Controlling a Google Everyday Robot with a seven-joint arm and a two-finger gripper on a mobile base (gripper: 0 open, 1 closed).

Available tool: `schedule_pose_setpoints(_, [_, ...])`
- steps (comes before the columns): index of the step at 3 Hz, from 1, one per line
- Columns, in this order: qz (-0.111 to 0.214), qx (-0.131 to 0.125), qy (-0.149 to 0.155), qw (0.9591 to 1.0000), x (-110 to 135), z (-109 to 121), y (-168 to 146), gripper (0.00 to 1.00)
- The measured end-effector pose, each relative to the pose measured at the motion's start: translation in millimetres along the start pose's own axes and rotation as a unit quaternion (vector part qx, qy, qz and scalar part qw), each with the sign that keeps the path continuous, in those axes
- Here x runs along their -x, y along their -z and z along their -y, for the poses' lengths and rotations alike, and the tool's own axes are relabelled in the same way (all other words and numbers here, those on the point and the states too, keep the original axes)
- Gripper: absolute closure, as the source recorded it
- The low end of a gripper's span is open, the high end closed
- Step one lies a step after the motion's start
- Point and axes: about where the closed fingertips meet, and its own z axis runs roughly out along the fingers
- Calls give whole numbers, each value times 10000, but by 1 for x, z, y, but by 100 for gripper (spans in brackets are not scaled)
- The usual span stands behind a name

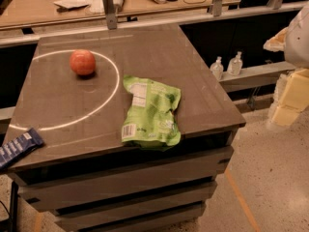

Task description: Move apple near green rice chip bag

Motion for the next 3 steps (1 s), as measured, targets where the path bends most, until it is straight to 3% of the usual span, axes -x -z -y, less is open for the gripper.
schedule_pose_setpoints(1, [0, -1, 0, 10000, 0, 0, 0, 0])
schedule_pose_setpoints(2, [185, -109, 6, 9998, 17, 22, -7, 0])
schedule_pose_setpoints(3, [483, -150, 116, 9987, 50, 63, -24, 0])
